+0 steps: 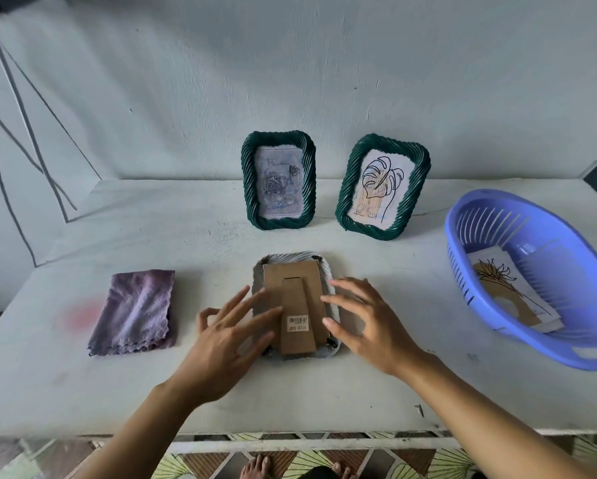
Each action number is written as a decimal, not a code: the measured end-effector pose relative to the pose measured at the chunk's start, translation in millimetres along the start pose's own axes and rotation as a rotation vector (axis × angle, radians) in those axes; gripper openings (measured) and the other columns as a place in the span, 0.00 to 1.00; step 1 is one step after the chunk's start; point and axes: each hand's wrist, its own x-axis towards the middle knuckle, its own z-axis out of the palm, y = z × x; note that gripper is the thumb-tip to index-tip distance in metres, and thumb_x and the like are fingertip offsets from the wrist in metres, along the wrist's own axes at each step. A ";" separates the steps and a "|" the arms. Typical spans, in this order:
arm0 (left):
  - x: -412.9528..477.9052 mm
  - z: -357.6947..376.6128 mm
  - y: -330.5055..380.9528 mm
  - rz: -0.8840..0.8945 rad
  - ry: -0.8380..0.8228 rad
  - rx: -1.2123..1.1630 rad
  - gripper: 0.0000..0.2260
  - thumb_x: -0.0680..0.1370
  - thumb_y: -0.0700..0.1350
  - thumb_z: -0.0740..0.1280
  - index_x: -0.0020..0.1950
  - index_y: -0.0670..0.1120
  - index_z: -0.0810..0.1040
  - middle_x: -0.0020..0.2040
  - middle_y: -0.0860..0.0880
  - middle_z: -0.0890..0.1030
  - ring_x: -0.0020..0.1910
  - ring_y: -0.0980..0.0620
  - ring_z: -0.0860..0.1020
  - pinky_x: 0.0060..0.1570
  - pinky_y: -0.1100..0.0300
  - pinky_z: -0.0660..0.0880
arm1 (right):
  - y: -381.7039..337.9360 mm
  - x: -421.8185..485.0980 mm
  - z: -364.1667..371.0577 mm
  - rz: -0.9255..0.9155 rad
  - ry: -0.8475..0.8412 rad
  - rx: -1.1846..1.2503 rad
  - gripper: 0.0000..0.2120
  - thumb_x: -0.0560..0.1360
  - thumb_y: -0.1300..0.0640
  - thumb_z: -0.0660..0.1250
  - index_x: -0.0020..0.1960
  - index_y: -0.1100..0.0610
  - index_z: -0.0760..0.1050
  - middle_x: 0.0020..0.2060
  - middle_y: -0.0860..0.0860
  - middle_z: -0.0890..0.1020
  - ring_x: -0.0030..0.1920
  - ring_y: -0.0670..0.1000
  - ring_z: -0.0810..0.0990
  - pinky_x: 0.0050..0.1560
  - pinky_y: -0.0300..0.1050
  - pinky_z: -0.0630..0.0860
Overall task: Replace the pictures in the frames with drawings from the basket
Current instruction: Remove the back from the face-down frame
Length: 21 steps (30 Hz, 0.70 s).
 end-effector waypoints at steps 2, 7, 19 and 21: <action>-3.8 4.9 -0.3 -0.001 -0.026 0.055 0.21 0.82 0.65 0.47 0.76 0.71 0.55 0.81 0.64 0.50 0.80 0.61 0.48 0.71 0.40 0.58 | 1.0 -4.0 -0.1 -0.003 -0.027 0.008 0.19 0.78 0.41 0.65 0.65 0.48 0.79 0.70 0.41 0.71 0.74 0.41 0.64 0.71 0.39 0.63; -8.0 9.4 1.5 0.000 -0.025 0.122 0.23 0.83 0.65 0.46 0.79 0.68 0.52 0.81 0.62 0.49 0.80 0.59 0.50 0.72 0.40 0.56 | 0.3 -8.4 3.6 -0.010 -0.024 -0.020 0.19 0.77 0.41 0.65 0.64 0.47 0.79 0.71 0.42 0.70 0.71 0.39 0.65 0.74 0.42 0.58; -6.2 9.9 -0.1 -0.011 -0.037 0.137 0.23 0.82 0.63 0.47 0.79 0.67 0.54 0.81 0.63 0.51 0.80 0.59 0.51 0.71 0.40 0.57 | 5.6 -1.5 5.0 -0.038 -0.025 -0.053 0.19 0.70 0.40 0.71 0.57 0.48 0.81 0.65 0.43 0.76 0.66 0.46 0.72 0.69 0.53 0.65; -6.2 10.2 0.5 -0.017 -0.042 0.142 0.23 0.83 0.62 0.46 0.79 0.66 0.54 0.81 0.62 0.51 0.80 0.59 0.50 0.71 0.40 0.57 | 5.7 -1.4 4.5 -0.052 -0.023 -0.075 0.19 0.70 0.40 0.70 0.57 0.48 0.81 0.65 0.43 0.76 0.66 0.46 0.72 0.68 0.54 0.66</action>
